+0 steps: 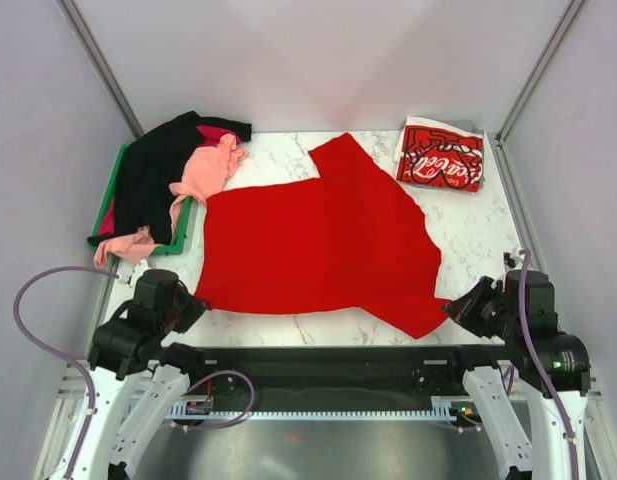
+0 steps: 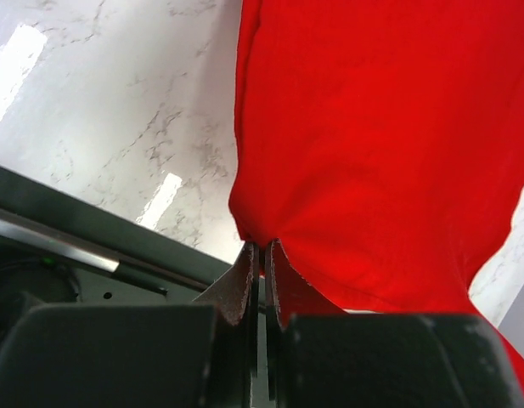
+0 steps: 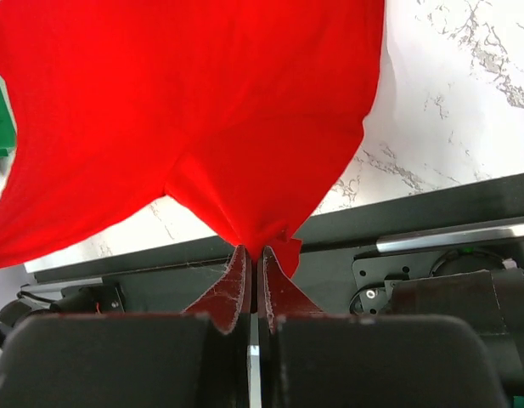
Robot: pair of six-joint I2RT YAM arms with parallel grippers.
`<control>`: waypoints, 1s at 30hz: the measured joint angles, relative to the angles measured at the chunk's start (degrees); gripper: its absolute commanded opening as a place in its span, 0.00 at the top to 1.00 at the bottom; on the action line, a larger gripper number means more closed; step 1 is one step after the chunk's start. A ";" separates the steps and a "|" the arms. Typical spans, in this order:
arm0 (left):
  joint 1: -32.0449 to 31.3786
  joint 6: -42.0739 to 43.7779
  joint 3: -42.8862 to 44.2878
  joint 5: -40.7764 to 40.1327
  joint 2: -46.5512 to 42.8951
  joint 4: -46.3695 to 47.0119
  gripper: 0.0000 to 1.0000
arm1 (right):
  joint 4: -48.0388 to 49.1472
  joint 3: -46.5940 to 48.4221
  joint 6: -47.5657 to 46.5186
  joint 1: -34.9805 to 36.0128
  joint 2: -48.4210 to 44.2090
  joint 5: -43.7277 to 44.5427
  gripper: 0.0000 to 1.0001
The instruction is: Fold and stack the t-shirts
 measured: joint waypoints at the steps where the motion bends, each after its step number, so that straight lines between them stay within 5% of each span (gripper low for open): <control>1: 0.00 0.00 0.02 -0.15 -0.24 -0.85 0.96 | -0.15 0.22 -0.02 0.00 0.02 0.00 1.00; 8: 0.00 0.04 -0.33 0.13 3.91 -0.94 0.93 | 0.98 0.42 -0.72 -0.02 5.46 -0.24 1.00; 18: 1.66 2.60 0.94 -0.42 20.72 7.80 0.93 | 14.12 7.56 -5.49 0.55 31.19 0.74 1.00; 26: 16.85 10.73 2.19 4.50 36.35 19.96 0.93 | 23.08 23.23 -10.51 4.74 54.58 3.74 1.00; 29: 19.56 13.14 4.37 7.58 46.49 23.69 0.82 | 25.83 27.74 -12.02 5.55 63.84 4.72 0.97; 30: 19.93 13.79 5.38 8.72 50.18 25.00 0.71 | 26.25 29.33 -12.41 5.64 66.93 5.01 0.83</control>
